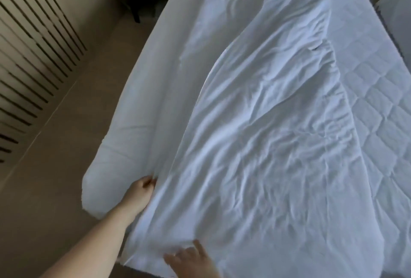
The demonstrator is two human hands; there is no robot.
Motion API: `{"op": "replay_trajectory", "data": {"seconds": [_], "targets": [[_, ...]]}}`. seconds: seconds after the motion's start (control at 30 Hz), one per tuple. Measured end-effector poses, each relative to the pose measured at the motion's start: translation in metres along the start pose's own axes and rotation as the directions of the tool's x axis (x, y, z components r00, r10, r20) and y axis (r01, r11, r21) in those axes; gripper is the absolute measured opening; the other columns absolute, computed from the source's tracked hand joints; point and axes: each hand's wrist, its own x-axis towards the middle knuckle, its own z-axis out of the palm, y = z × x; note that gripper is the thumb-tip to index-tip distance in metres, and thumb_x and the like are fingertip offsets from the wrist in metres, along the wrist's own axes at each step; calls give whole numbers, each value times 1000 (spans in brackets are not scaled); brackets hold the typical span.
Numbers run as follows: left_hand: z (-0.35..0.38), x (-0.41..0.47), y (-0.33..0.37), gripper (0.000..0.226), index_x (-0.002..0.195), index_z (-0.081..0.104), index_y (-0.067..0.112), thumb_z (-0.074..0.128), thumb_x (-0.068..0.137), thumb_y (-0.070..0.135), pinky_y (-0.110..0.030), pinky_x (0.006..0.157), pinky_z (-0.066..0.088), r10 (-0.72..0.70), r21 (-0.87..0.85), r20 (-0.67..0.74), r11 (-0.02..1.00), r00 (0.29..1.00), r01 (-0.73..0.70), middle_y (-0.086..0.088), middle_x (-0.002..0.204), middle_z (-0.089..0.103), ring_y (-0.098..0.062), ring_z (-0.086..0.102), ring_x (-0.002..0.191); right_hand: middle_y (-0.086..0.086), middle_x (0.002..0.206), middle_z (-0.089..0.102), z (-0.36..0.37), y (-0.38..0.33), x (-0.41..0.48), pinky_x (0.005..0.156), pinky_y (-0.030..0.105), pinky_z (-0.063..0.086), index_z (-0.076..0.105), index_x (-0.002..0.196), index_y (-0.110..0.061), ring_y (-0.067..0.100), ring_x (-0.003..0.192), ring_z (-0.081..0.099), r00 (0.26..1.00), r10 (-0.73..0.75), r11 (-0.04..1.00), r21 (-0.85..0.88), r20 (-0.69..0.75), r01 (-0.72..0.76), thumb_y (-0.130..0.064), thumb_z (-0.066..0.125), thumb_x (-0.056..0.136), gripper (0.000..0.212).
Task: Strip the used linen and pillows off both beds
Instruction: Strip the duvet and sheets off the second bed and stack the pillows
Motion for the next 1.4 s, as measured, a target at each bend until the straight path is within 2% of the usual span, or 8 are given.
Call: {"op": "replay_trajectory", "data": {"seconds": [0.13,0.4,0.6,0.73,0.93,1.13,1.27,1.4], "targets": [[10,-22,-18,36,124,46,19,52,92,35,-24,84,33,-60,-142,-7,988,998,59,-1,114,49,-21,49,109,-22,71,66,-30,33,-29,68,10,42,50,91,-39,-3,67,59,949,133,986,136,-286,-97,-41,43,59,34],[4,-55,-27,20,87,60,9,69,81,25,-29,64,37,56,64,-129,997,990,-48,-10,87,63,-29,58,85,24,121,57,-66,97,-78,89,60,42,56,116,-11,44,110,50,576,731,679,312,-365,-664,-37,52,69,53],[13,-74,-68,12,91,61,-3,59,87,8,-30,58,33,-58,-19,-191,998,980,56,0,64,52,-23,51,68,18,128,51,-56,104,-78,111,26,5,44,121,-18,30,117,34,758,579,813,140,-300,-565,-37,39,72,53],[48,-50,-91,37,112,58,-9,59,89,19,-28,70,36,-216,41,-130,974,968,223,-20,92,65,-35,60,94,17,125,59,-39,107,-74,97,41,26,46,124,-14,30,119,38,799,597,802,-26,76,-597,-44,34,65,68],[36,-38,-93,31,111,61,2,61,87,22,-25,70,37,-182,154,-77,969,980,192,-15,98,67,-26,61,91,6,155,-18,-54,121,-43,116,41,-1,-16,146,-23,24,144,-13,724,630,769,-96,281,-632,-47,27,94,71],[23,-49,-93,34,118,56,11,42,97,33,-21,69,34,-72,412,-41,907,997,83,-5,107,64,-21,59,100,5,151,20,-70,94,-28,113,33,17,25,142,-20,23,140,19,699,709,701,15,97,-713,-33,46,87,60],[10,-61,-79,38,126,48,16,31,99,38,-19,65,33,-37,636,84,771,996,-25,10,85,49,-16,57,105,15,104,67,-87,52,-4,79,38,53,61,102,-10,33,95,65,875,451,890,166,-176,-425,-31,42,71,42],[-11,-58,-69,39,118,48,16,34,97,44,-23,76,30,-96,721,239,684,966,-110,5,97,52,-19,50,119,8,149,32,-113,-1,69,110,27,25,30,142,-13,22,139,29,951,289,916,322,-111,-241,-51,34,82,71]]}}
